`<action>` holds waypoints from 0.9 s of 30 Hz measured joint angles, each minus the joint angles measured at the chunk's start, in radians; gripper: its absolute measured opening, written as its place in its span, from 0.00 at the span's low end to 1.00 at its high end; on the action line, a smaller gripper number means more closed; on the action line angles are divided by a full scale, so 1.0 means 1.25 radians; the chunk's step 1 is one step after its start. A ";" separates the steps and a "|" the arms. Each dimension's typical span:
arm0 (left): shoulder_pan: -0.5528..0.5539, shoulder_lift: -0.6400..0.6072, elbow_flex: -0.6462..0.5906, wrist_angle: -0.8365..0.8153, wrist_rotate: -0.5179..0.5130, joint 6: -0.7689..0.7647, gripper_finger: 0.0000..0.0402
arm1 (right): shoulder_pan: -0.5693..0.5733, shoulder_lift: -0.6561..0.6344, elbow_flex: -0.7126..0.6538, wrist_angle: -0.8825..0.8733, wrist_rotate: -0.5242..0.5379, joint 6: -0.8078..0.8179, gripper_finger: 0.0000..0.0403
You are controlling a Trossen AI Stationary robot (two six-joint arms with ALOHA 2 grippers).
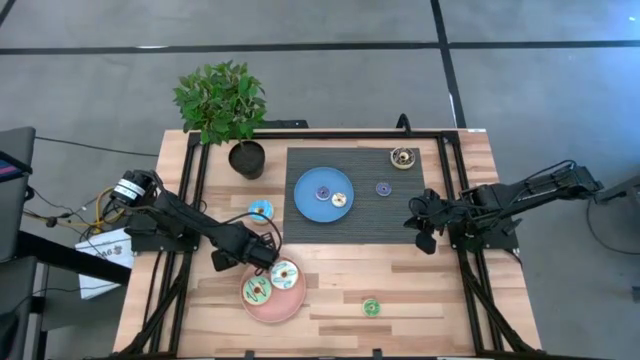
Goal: Pick & Place donuts
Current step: Put the small blue donut on the blue plate
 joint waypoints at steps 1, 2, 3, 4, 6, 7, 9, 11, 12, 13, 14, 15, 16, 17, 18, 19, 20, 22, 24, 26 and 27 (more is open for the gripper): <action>0.000 0.000 0.000 0.001 0.001 0.000 0.64 | 0.000 0.000 0.000 0.000 0.000 0.000 0.00; 0.000 0.000 0.000 0.001 0.002 0.000 0.63 | 0.000 0.000 0.000 0.000 0.000 0.000 0.00; 0.000 0.000 0.001 0.003 0.002 0.000 0.63 | 0.000 0.000 0.000 0.000 0.000 0.000 0.00; 0.000 0.000 0.001 0.003 0.003 0.000 0.63 | 0.000 0.000 0.000 0.000 0.000 0.000 0.00; 0.000 0.000 0.001 0.005 0.004 0.000 0.62 | 0.000 0.000 0.000 0.000 0.000 0.000 0.00; 0.000 0.000 0.001 0.005 0.004 0.000 0.61 | 0.000 0.000 0.000 0.000 0.000 0.000 0.00; 0.000 0.000 0.001 0.006 0.004 0.000 0.60 | 0.000 0.000 0.000 0.000 0.000 0.000 0.00; -0.001 -0.001 0.001 0.007 0.005 0.000 0.59 | 0.000 0.000 0.000 0.000 0.000 0.000 0.00; -0.001 -0.001 0.001 0.008 0.005 0.000 0.59 | 0.000 0.000 0.000 0.000 0.000 0.000 0.00; -0.001 -0.001 0.001 0.008 0.005 0.000 0.58 | 0.000 0.000 0.000 0.000 0.000 0.000 0.00; -0.001 -0.001 0.001 0.008 0.005 0.000 0.58 | 0.000 0.000 0.000 0.000 0.000 0.000 0.00; -0.001 -0.001 0.001 0.008 0.005 0.000 0.57 | 0.000 0.000 0.000 0.000 0.000 0.000 0.00; -0.001 -0.001 0.001 0.008 0.005 0.000 0.57 | 0.000 0.000 0.000 0.000 0.000 0.000 0.00; -0.001 -0.001 0.001 0.008 0.005 0.000 0.57 | 0.000 0.000 0.000 0.000 0.000 0.000 0.00; -0.001 -0.001 0.001 0.008 0.003 0.000 0.56 | 0.000 0.000 0.000 0.000 0.000 0.000 0.00; -0.001 -0.001 0.001 0.008 0.000 0.000 0.56 | 0.000 0.000 0.000 0.000 0.000 0.000 0.00; -0.001 -0.001 0.001 0.008 -0.004 0.001 0.56 | 0.000 0.000 0.000 0.000 0.000 0.000 0.00; 0.000 -0.001 0.001 0.008 -0.018 0.001 0.56 | 0.000 0.000 0.000 0.000 0.001 0.000 0.00; 0.004 -0.001 0.001 0.008 -0.027 0.007 0.56 | 0.000 0.000 0.000 0.000 0.001 0.000 0.00; 0.014 -0.005 0.001 0.008 -0.032 0.028 0.56 | 0.000 0.000 0.000 0.000 0.001 0.000 0.00; 0.020 -0.006 0.001 0.011 -0.043 0.042 0.56 | 0.000 0.000 0.000 0.000 0.001 0.000 0.00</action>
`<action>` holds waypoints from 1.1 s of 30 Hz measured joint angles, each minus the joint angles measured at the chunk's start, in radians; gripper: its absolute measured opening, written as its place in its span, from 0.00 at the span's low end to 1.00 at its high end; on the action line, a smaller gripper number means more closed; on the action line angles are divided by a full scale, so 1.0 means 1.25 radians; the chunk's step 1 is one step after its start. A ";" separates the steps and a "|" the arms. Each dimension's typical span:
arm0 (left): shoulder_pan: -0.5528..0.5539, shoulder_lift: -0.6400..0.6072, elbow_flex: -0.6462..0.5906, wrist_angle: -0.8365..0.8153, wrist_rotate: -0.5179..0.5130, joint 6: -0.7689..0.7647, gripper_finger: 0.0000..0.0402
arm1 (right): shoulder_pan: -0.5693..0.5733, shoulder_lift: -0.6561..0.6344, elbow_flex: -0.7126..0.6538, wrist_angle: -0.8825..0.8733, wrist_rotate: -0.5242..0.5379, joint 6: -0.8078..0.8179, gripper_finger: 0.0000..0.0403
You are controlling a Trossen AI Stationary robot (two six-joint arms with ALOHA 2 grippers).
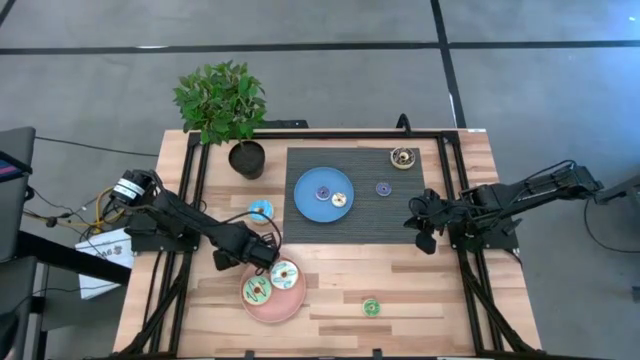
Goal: Pick & Place donuts
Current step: Put the small blue donut on the blue plate
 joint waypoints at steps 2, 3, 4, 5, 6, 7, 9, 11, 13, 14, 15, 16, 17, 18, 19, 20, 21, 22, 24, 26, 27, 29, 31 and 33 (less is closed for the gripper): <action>0.018 -0.004 0.001 0.003 -0.003 0.026 0.56 | 0.000 0.000 0.000 0.000 0.001 0.000 0.00; 0.025 -0.009 0.000 -0.003 -0.015 0.045 0.56 | 0.000 0.000 0.000 0.000 0.001 0.000 0.00; 0.035 -0.011 0.000 -0.002 -0.023 0.064 0.56 | 0.000 0.000 0.000 0.000 0.002 0.000 0.00; 0.045 -0.014 0.000 0.000 -0.029 0.086 0.56 | 0.000 0.000 0.000 0.000 0.002 0.000 0.00; 0.056 -0.018 0.000 -0.003 -0.041 0.109 0.56 | 0.000 0.000 0.000 0.000 0.002 0.000 0.00; 0.070 -0.023 0.001 -0.005 -0.052 0.135 0.56 | 0.000 0.000 0.000 0.000 0.002 0.000 0.00; 0.099 -0.031 0.007 -0.020 -0.072 0.196 0.56 | 0.000 0.000 0.000 0.001 0.002 0.000 0.00; 0.136 -0.041 0.020 -0.031 -0.093 0.275 0.56 | 0.000 0.000 0.000 0.002 0.002 0.001 0.00; 0.178 -0.053 0.031 -0.030 -0.114 0.367 0.56 | 0.000 0.000 0.000 0.003 0.003 0.007 0.00; 0.201 -0.058 0.040 -0.028 -0.126 0.414 0.56 | -0.001 0.000 0.000 0.004 0.004 0.012 0.00; 0.224 -0.061 0.052 -0.024 -0.139 0.461 0.56 | -0.001 0.000 0.000 0.004 0.005 0.018 0.00; 0.247 -0.063 0.066 -0.017 -0.147 0.515 0.56 | -0.003 0.000 0.000 0.004 0.009 0.021 0.00; 0.269 -0.063 0.081 -0.006 -0.153 0.574 0.56 | -0.005 0.000 0.000 0.004 0.018 0.022 0.00; 0.290 -0.063 0.097 0.009 -0.156 0.638 0.56 | -0.008 0.000 0.000 0.004 0.026 0.024 0.00; 0.311 -0.063 0.112 0.030 -0.157 0.705 0.56 | -0.011 0.000 0.000 0.004 0.031 0.031 0.00; 0.332 -0.063 0.125 0.058 -0.157 0.769 0.56 | -0.015 0.000 0.000 0.004 0.039 0.044 0.00; 0.349 -0.063 0.138 0.091 -0.157 0.832 0.56 | -0.020 0.000 0.000 0.004 0.048 0.058 0.00; 0.366 -0.063 0.151 0.125 -0.157 0.895 0.56 | -0.025 0.000 0.000 0.004 0.056 0.072 0.00; 0.394 -0.063 0.172 0.203 -0.156 1.022 0.56 | -0.035 0.000 0.000 0.004 0.069 0.103 0.00; 0.415 -0.058 0.190 0.278 -0.153 1.135 0.56 | -0.045 0.000 0.000 0.004 0.070 0.125 0.00; 0.422 -0.049 0.200 0.310 -0.142 1.183 0.56 | -0.049 0.000 0.000 0.004 0.070 0.135 0.00; 0.433 -0.019 0.226 0.338 -0.107 1.265 0.56 | -0.058 0.000 0.000 0.004 0.070 0.157 0.00; 0.437 0.027 0.264 0.336 -0.072 1.311 0.56 | -0.064 0.000 0.000 0.004 0.070 0.176 0.00; 0.437 0.087 0.308 0.321 -0.035 1.342 0.56 | -0.068 0.000 0.000 0.004 0.069 0.190 0.00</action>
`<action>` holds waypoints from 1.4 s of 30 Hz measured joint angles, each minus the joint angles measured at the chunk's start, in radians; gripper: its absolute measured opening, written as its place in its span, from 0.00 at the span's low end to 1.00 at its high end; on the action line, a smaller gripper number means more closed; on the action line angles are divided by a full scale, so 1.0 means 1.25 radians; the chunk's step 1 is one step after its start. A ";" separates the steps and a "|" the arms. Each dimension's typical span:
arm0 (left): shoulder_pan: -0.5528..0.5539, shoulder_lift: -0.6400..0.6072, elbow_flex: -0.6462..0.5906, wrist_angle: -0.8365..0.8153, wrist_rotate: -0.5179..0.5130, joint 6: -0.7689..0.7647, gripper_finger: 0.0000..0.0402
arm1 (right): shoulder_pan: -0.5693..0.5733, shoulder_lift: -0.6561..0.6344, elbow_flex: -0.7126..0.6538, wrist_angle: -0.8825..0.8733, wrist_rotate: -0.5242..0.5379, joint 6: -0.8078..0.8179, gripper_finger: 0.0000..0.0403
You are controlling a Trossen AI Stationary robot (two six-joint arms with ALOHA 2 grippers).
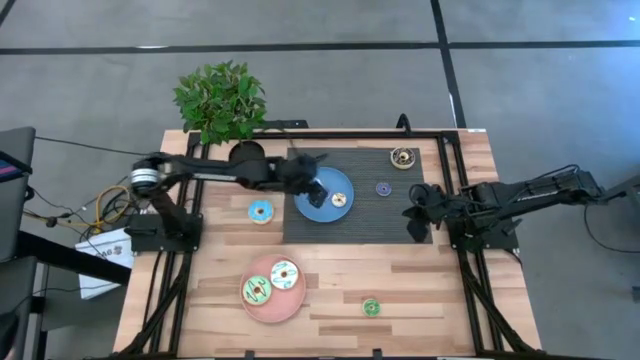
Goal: Pick & Place donuts
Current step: Put the small blue donut on the blue plate
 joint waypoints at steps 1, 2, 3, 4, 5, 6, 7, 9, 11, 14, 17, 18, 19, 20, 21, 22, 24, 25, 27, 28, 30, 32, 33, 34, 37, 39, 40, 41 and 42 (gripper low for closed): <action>0.000 0.032 0.025 -0.019 0.023 0.006 0.56 | -0.002 0.000 0.000 0.000 0.000 0.001 0.00; 0.000 0.063 0.053 -0.041 0.043 0.007 0.56 | -0.002 0.000 0.000 0.000 0.000 0.001 0.00; 0.000 0.093 0.084 -0.064 0.064 0.001 0.56 | -0.002 0.000 0.000 0.000 -0.001 0.001 0.00; -0.001 0.121 0.118 -0.098 0.082 -0.009 0.56 | -0.002 0.000 0.000 0.000 -0.001 0.001 0.00; -0.001 0.145 0.150 -0.134 0.095 -0.021 0.56 | -0.002 0.000 0.000 0.000 -0.001 0.001 0.00; -0.001 0.169 0.182 -0.174 0.103 -0.033 0.56 | -0.002 0.000 0.000 0.000 -0.001 0.001 0.00; -0.001 0.190 0.208 -0.213 0.104 -0.044 0.56 | -0.002 0.000 0.000 0.000 -0.001 0.001 0.00; -0.005 0.227 0.251 -0.273 0.097 -0.066 0.56 | -0.002 0.000 0.000 0.000 -0.002 0.001 0.00; -0.011 0.256 0.277 -0.298 0.091 -0.091 0.56 | -0.002 0.000 0.000 -0.001 -0.003 -0.001 0.00; -0.020 0.283 0.286 -0.303 0.102 -0.158 0.56 | -0.002 0.000 0.000 -0.011 -0.003 -0.007 0.00; -0.027 0.287 0.279 -0.309 0.103 -0.212 0.56 | -0.001 0.000 0.000 -0.023 -0.003 -0.007 0.00; -0.030 0.286 0.278 -0.307 0.093 -0.231 0.56 | 0.000 0.000 0.000 -0.028 -0.003 -0.007 0.00; -0.033 0.286 0.278 -0.305 0.079 -0.247 0.56 | 0.000 0.000 0.000 -0.037 -0.003 -0.010 0.00; -0.034 0.286 0.278 -0.305 0.067 -0.257 0.56 | 0.000 0.000 0.000 -0.043 -0.005 -0.019 0.00; -0.035 0.286 0.278 -0.305 0.059 -0.267 0.56 | 0.000 0.000 0.000 -0.045 -0.007 -0.025 0.00; -0.036 0.286 0.278 -0.306 0.053 -0.282 0.56 | 0.000 0.000 0.000 -0.047 -0.006 -0.028 0.00; -0.037 0.286 0.278 -0.305 0.052 -0.304 0.56 | 0.000 0.000 0.000 -0.055 -0.007 -0.028 0.00; -0.038 0.286 0.278 -0.305 0.049 -0.305 0.56 | 0.000 0.000 0.000 -0.055 -0.006 -0.028 0.00; -0.039 0.286 0.278 -0.301 0.037 -0.307 0.56 | 0.000 0.000 0.000 -0.055 -0.007 -0.029 0.00; -0.039 0.286 0.278 -0.299 0.033 -0.312 0.56 | 0.000 0.000 0.000 -0.055 -0.007 -0.029 0.00; -0.039 0.286 0.278 -0.301 0.038 -0.319 0.56 | 0.000 0.000 0.000 -0.055 -0.007 -0.030 0.00; -0.039 0.287 0.278 -0.301 0.048 -0.319 0.56 | 0.000 0.000 0.000 -0.055 -0.007 -0.030 0.00; -0.040 0.295 0.278 -0.295 0.048 -0.319 0.56 | 0.000 0.000 0.000 -0.055 -0.007 -0.030 0.00; -0.040 0.301 0.278 -0.291 0.052 -0.319 0.56 | 0.000 0.000 0.000 -0.055 -0.007 -0.030 0.00; -0.039 0.322 0.276 -0.289 0.083 -0.320 0.56 | 0.000 0.000 0.000 -0.055 -0.007 -0.030 0.00; -0.039 0.331 0.280 -0.279 0.110 -0.320 0.56 | 0.000 0.000 0.000 -0.055 -0.007 -0.030 0.00; -0.041 0.334 0.281 -0.278 0.109 -0.319 0.56 | 0.000 -0.001 0.000 -0.055 -0.007 -0.030 0.00; -0.041 0.334 0.281 -0.278 0.109 -0.315 0.56 | 0.000 -0.001 0.000 -0.055 -0.007 -0.030 0.00; -0.041 0.335 0.282 -0.278 0.109 -0.312 0.56 | 0.000 -0.001 0.000 -0.055 -0.007 -0.030 0.00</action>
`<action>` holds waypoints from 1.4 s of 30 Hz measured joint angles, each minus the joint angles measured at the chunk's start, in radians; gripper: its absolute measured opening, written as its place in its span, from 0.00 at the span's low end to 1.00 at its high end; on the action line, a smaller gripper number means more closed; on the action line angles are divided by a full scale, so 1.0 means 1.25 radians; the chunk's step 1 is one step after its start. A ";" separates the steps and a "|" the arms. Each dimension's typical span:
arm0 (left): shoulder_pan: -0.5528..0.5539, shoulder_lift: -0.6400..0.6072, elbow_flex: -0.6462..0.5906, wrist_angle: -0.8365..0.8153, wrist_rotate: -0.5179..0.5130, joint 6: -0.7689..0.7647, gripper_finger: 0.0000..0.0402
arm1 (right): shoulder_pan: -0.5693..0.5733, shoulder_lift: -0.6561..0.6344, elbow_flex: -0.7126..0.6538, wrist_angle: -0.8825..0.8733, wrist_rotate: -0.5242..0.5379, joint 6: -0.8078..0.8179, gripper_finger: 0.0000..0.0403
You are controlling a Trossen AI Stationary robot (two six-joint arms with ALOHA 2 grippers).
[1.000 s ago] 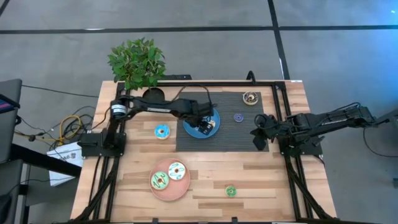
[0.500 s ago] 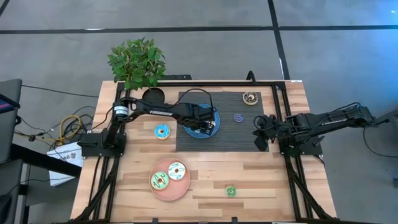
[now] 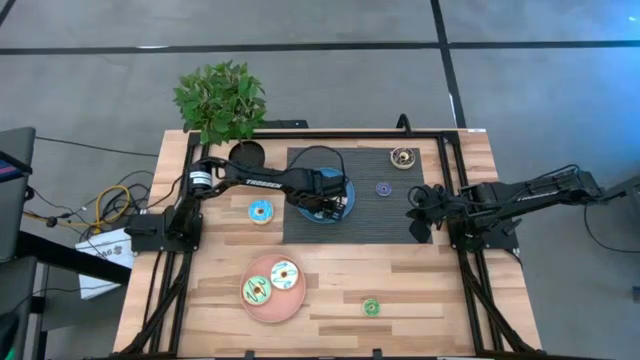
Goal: Pick & Place donuts
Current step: Put the small blue donut on the blue plate, then put the small green donut on the blue plate
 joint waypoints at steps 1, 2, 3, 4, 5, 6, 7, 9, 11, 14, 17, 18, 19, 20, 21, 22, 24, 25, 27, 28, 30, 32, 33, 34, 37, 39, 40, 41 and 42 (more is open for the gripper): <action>0.000 0.000 0.000 0.001 0.000 0.002 0.56 | 0.000 -0.001 0.000 0.000 0.000 0.000 0.00; 0.000 0.001 -0.001 0.002 0.000 0.003 0.56 | 0.000 -0.001 0.000 0.000 0.000 0.000 0.00; 0.000 0.001 -0.001 0.003 -0.002 0.002 0.56 | 0.000 -0.001 0.000 0.000 0.000 0.000 0.00; 0.000 0.001 -0.001 0.003 -0.005 0.003 0.56 | 0.000 -0.001 0.000 -0.001 0.000 0.000 0.00; 0.000 0.001 0.001 0.002 -0.006 0.005 0.56 | 0.000 -0.001 0.000 -0.001 0.000 -0.002 0.00; 0.000 0.003 0.006 -0.004 -0.006 0.010 0.56 | 0.000 -0.001 0.000 -0.001 0.000 -0.009 0.00; 0.000 0.004 0.010 -0.010 -0.006 0.015 0.56 | 0.000 -0.001 0.000 0.000 0.000 -0.014 0.00; 0.000 0.005 0.015 -0.014 -0.007 0.027 0.56 | 0.000 -0.001 0.000 0.001 0.000 -0.019 0.00; 0.000 0.007 0.023 -0.018 -0.013 0.030 0.56 | 0.000 -0.001 0.000 0.001 0.000 -0.019 0.00; 0.000 0.010 0.034 -0.018 -0.015 0.050 0.56 | 0.000 -0.001 0.000 0.001 0.000 -0.020 0.00; 0.001 0.010 0.034 -0.021 -0.015 0.064 0.58 | 0.000 -0.001 0.000 0.001 0.001 -0.021 0.00; 0.001 0.010 0.034 -0.021 -0.015 0.068 0.59 | 0.000 -0.001 0.000 0.001 0.001 -0.021 0.00; 0.001 0.010 0.034 -0.021 -0.015 0.068 0.61 | 0.000 -0.001 0.000 0.001 0.001 -0.021 0.00; 0.001 0.010 0.034 -0.021 -0.015 0.069 0.63 | 0.000 -0.001 0.000 0.001 0.001 -0.021 0.00; 0.001 0.010 0.035 -0.022 -0.015 0.069 0.65 | 0.000 -0.001 0.000 0.001 0.001 -0.021 0.00; 0.001 0.010 0.035 -0.022 -0.015 0.069 0.67 | 0.000 -0.001 0.000 0.001 0.001 -0.021 0.00; 0.001 0.010 0.035 -0.023 -0.015 0.070 0.71 | 0.000 -0.001 0.000 0.001 0.001 -0.021 0.00; 0.001 0.010 0.035 -0.023 -0.015 0.070 0.74 | 0.000 -0.001 0.000 0.001 0.001 -0.021 0.00; 0.001 0.010 0.035 -0.023 -0.015 0.069 0.78 | 0.000 -0.001 0.000 0.001 0.001 -0.021 0.00; 0.002 0.009 0.035 -0.024 -0.015 0.069 0.80 | 0.000 -0.001 0.000 0.001 0.001 -0.021 0.00; 0.002 0.009 0.042 -0.033 -0.014 0.069 0.84 | 0.000 -0.001 0.000 0.001 0.000 -0.021 0.00; 0.002 0.010 0.057 -0.058 -0.015 0.074 0.86 | 0.000 -0.001 0.000 0.001 0.000 -0.021 0.00; 0.002 0.010 0.069 -0.071 -0.018 0.080 0.87 | 0.000 -0.001 0.000 0.001 0.000 -0.021 0.00; 0.002 0.010 0.083 -0.082 -0.027 0.085 0.87 | 0.000 -0.001 0.000 0.001 0.000 -0.021 0.00; -0.003 0.010 0.126 -0.133 -0.072 0.101 0.88 | 0.000 -0.001 0.000 0.001 0.000 -0.021 0.00; -0.010 0.010 0.154 -0.167 -0.107 0.101 0.88 | 0.000 -0.001 0.000 0.001 0.000 -0.020 0.00; -0.014 0.010 0.169 -0.182 -0.124 0.101 0.88 | 0.000 -0.001 0.000 0.001 0.000 -0.020 0.00; -0.018 0.010 0.184 -0.199 -0.140 0.101 0.88 | 0.000 -0.001 0.000 0.001 -0.003 -0.020 0.00; -0.023 0.010 0.199 -0.220 -0.155 0.102 0.88 | 0.000 -0.001 0.000 0.002 -0.007 -0.019 0.00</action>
